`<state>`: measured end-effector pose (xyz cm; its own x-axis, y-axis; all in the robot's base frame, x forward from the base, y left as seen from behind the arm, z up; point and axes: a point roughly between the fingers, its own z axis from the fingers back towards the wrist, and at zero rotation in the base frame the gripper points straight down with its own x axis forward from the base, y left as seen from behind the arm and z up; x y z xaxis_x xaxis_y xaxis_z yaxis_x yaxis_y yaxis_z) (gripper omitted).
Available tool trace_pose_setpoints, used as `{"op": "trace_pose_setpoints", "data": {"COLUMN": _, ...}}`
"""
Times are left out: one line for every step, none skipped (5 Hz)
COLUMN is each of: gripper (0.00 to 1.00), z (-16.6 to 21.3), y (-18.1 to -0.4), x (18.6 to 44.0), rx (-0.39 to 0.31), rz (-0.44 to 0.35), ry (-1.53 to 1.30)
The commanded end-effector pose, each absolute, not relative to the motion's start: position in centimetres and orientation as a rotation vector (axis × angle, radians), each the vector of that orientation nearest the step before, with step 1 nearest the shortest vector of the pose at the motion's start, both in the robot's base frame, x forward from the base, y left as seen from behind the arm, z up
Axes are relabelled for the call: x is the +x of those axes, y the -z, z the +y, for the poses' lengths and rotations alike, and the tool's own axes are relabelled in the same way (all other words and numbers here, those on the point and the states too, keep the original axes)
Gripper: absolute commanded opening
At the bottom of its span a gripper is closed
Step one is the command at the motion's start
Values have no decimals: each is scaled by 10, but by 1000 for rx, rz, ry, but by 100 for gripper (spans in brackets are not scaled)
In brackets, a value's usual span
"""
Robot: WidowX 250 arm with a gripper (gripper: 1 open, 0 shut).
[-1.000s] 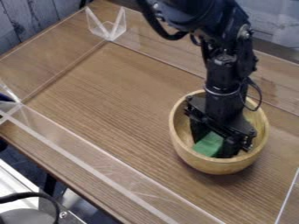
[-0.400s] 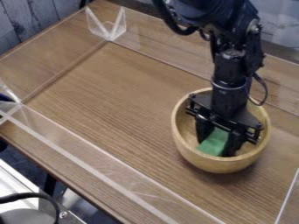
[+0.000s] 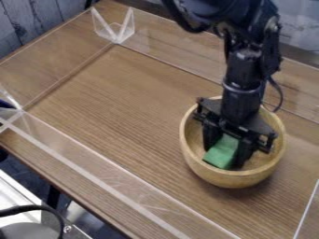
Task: Remove the green block from inside the brown bowl and put it on the table
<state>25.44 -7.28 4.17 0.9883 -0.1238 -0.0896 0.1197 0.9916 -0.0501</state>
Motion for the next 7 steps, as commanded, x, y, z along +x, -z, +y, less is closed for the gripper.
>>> {"op": "trace_pose_setpoints", "data": {"gripper": 0, "z": -66, "y": -94, "x": 272, "rx": -31, "rz": -61, "ry": 117}}
{"op": "trace_pose_setpoints", "data": {"gripper": 0, "z": -53, "y": -134, "x": 279, "rx": -17, "rz": -75, "ry": 109}}
{"op": "trace_pose_setpoints", "data": {"gripper": 0, "z": -31, "y": -160, "x": 287, "rx": -15, "rz": -72, "ry": 99}}
{"op": "trace_pose_setpoints", "data": {"gripper": 0, "z": 6, "y": -154, "x": 299, "rx": 11, "rz": -61, "ry": 42}}
{"op": "trace_pose_setpoints", "data": {"gripper": 0, "z": 39, "y": -134, "x": 306, "rx": 40, "rz": -31, "ry": 17}}
{"op": "trace_pose_setpoints", "data": {"gripper": 0, "z": 19, "y": -118, "x": 313, "rx": 43, "rz": -17, "ry": 53}}
{"op": "trace_pose_setpoints", "data": {"gripper": 0, "z": 0, "y": -101, "x": 305, "rx": 52, "rz": 5, "ry": 45}}
